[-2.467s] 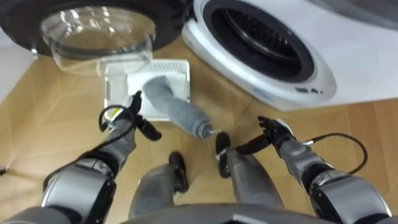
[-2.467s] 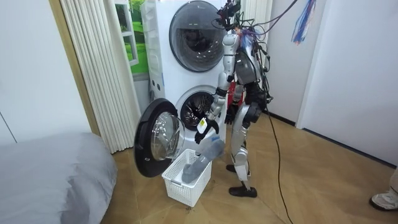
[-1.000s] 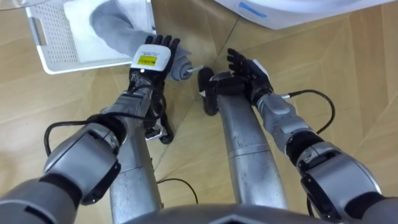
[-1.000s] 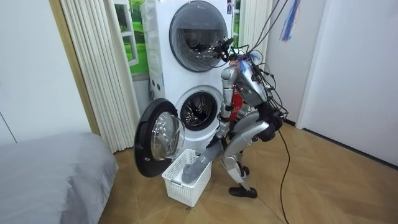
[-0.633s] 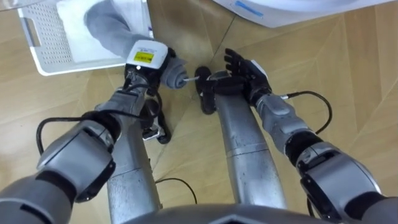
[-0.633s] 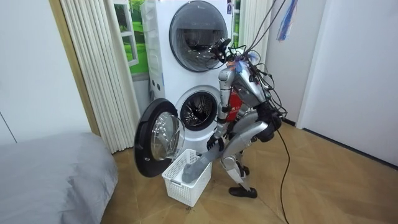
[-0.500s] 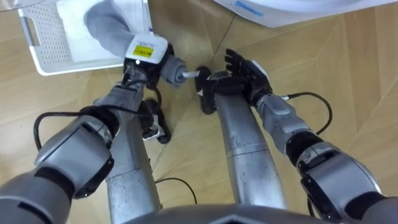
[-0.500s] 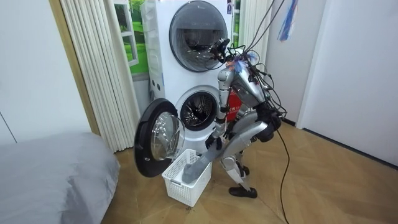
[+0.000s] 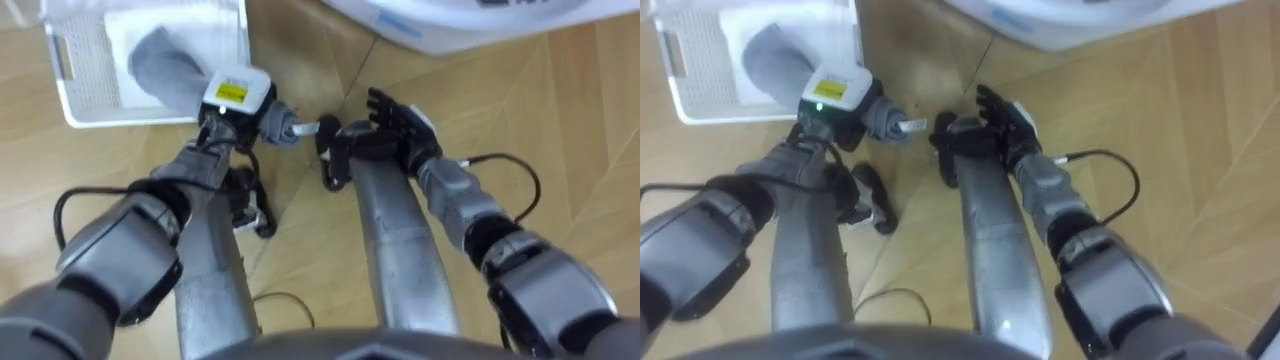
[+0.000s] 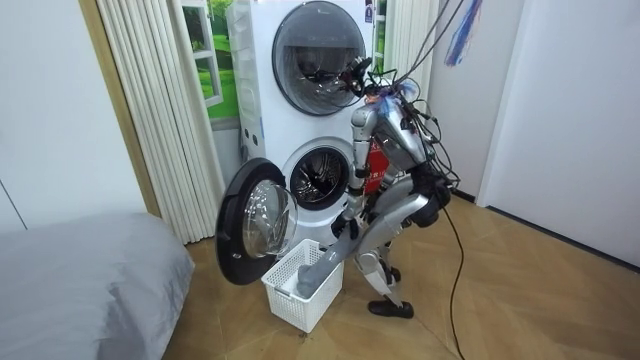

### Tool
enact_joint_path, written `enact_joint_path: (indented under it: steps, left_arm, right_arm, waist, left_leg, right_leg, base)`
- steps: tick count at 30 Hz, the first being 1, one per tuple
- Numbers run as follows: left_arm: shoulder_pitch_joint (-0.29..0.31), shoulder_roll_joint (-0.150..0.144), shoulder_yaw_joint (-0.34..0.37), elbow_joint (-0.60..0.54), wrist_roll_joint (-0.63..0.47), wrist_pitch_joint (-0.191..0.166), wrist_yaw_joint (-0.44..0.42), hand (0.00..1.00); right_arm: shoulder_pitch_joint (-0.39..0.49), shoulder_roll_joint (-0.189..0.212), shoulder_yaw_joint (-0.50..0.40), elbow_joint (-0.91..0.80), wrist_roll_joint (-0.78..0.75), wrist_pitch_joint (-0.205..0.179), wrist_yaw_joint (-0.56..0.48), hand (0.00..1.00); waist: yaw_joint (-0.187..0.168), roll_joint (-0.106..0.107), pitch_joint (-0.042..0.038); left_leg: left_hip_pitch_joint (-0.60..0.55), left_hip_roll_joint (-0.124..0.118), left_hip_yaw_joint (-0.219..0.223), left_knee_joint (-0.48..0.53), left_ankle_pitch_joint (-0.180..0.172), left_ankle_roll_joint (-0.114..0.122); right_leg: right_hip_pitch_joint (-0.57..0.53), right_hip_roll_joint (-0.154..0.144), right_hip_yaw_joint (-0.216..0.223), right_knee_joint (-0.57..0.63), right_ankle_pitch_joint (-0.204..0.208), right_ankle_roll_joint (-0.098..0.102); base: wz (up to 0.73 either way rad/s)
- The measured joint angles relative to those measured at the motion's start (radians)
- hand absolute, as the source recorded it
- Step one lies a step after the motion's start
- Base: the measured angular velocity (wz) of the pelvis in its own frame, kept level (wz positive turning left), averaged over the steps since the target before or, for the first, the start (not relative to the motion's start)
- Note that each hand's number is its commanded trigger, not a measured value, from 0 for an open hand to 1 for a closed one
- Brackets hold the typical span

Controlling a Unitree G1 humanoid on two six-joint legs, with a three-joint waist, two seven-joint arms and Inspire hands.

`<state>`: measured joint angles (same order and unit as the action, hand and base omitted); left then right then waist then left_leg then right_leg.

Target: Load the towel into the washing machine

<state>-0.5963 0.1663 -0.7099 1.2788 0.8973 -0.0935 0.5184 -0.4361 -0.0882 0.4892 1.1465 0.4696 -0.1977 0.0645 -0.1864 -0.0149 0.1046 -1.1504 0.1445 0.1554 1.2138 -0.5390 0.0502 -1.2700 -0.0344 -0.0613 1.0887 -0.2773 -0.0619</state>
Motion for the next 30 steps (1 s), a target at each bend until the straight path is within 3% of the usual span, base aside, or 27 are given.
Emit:
enact_joint_path:
  steps: [4, 7, 12, 19, 21, 25, 28, 30]
  left_arm:
    - [0.044, -0.006, 0.004, 0.001, 0.0, -0.008, 0.002, 1.0]
    - [0.053, 0.003, 0.01, 0.001, -0.002, -0.026, 0.022, 1.0]
    - [0.069, 0.007, 0.084, -0.003, -0.032, -0.047, 0.111, 1.0]
    - [0.104, 0.008, 0.191, -0.056, -0.115, -0.083, 0.199, 1.0]
    - [0.131, 0.011, 0.196, -0.112, -0.207, -0.089, 0.197, 1.0]
    - [0.171, -0.001, 0.199, -0.211, -0.389, -0.102, 0.156, 1.0]
    - [0.203, -0.02, 0.203, -0.286, -0.621, -0.114, 0.044, 1.0]
    - [0.235, -0.032, 0.207, -0.345, -0.813, -0.119, -0.076, 1.0]
  right_arm:
    - [0.032, 0.004, 0.001, 0.017, -0.029, 0.003, -0.01, 0.0]
    - [0.044, 0.004, 0.021, 0.044, -0.077, 0.004, -0.031, 0.0]
    - [0.082, -0.01, 0.04, 0.062, -0.14, 0.018, -0.062, 0.0]
    - [0.1, -0.028, 0.045, 0.061, -0.206, 0.019, -0.072, 0.0]
    - [0.09, -0.039, 0.036, 0.061, -0.206, 0.017, -0.062, 0.0]
    - [0.087, -0.043, 0.03, 0.051, -0.217, 0.016, -0.054, 0.0]
    - [0.099, -0.032, 0.026, 0.049, -0.264, 0.017, -0.023, 0.0]
    - [0.107, -0.031, 0.005, 0.05, -0.283, 0.016, 0.001, 0.0]
  waist:
    - [0.004, 0.0, -0.0013]
    - [0.009, 0.0, -0.0014]
    - [0.049, 0.0, -0.0044]
    - [0.087, -0.003, -0.0099]
    - [0.084, -0.004, -0.0129]
    - [0.105, -0.005, -0.0162]
    - [0.122, -0.014, -0.0278]
    - [0.142, -0.018, -0.0328]
  left_leg:
    - [0.107, -0.006, 0.018, -0.092, 0.023, 0.001]
    - [0.192, -0.02, 0.027, -0.196, 0.058, 0.0]
    - [0.343, -0.035, 0.033, -0.367, 0.113, -0.009]
    - [0.476, -0.038, 0.031, -0.455, 0.135, -0.022]
    - [0.503, -0.053, 0.029, -0.48, 0.148, -0.02]
    - [0.512, -0.053, 0.028, -0.49, 0.16, -0.018]
    - [0.518, -0.054, 0.026, -0.49, 0.163, -0.016]
    - [0.532, -0.057, 0.029, -0.497, 0.169, -0.012]
  right_leg:
    - [0.1, -0.003, 0.002, -0.075, 0.011, 0.008]
    - [0.186, -0.018, -0.018, -0.166, 0.035, 0.007]
    - [0.344, -0.034, -0.076, -0.33, 0.075, -0.001]
    - [0.471, -0.043, -0.109, -0.381, 0.081, -0.002]
    - [0.497, -0.056, -0.121, -0.393, 0.081, -0.002]
    - [0.52, -0.055, -0.129, -0.425, 0.091, -0.007]
    - [0.53, -0.057, -0.135, -0.435, 0.095, -0.009]
    - [0.54, -0.064, -0.133, -0.434, 0.099, -0.007]
  base:
    - [0.0]
    - [0.03]
    - [0.02]
    - [0.03]
    - [0.13]
    - [0.05]
    - [0.06]
    - [0.04]
